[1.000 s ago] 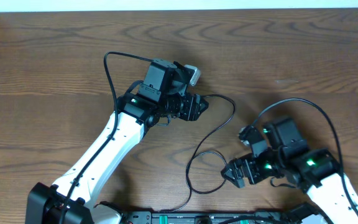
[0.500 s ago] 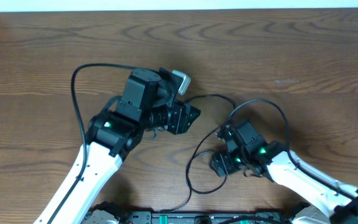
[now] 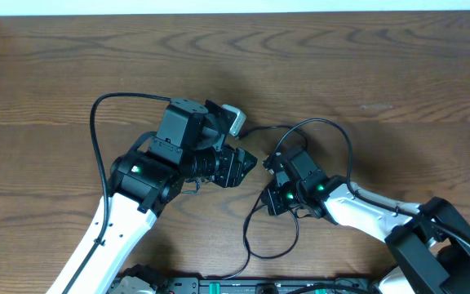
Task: Untangle cables
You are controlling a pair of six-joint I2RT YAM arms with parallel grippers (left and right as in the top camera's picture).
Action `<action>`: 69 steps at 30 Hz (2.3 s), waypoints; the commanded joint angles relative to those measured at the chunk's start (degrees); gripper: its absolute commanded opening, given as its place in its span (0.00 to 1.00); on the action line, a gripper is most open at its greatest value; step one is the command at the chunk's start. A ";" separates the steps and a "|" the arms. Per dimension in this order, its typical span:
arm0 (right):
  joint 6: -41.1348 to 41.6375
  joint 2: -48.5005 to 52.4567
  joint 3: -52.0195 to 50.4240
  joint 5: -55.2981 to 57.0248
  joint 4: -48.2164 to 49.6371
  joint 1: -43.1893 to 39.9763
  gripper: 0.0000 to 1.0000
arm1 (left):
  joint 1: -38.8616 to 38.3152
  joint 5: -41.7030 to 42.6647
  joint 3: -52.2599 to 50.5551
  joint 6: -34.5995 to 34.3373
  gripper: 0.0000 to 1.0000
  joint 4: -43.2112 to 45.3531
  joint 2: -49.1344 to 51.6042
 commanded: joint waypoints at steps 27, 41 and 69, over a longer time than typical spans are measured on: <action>1.01 -11.04 -4.26 11.89 -21.75 -0.70 0.50 | 0.09 -0.81 0.57 9.14 0.65 -6.12 -0.66; 6.67 -10.99 -4.24 11.28 -17.16 1.53 0.01 | 0.09 -0.79 0.57 9.11 0.65 -6.14 -0.66; 5.40 -36.17 10.03 11.28 -14.64 -5.95 0.01 | -0.81 7.52 0.55 8.90 0.71 -4.44 3.48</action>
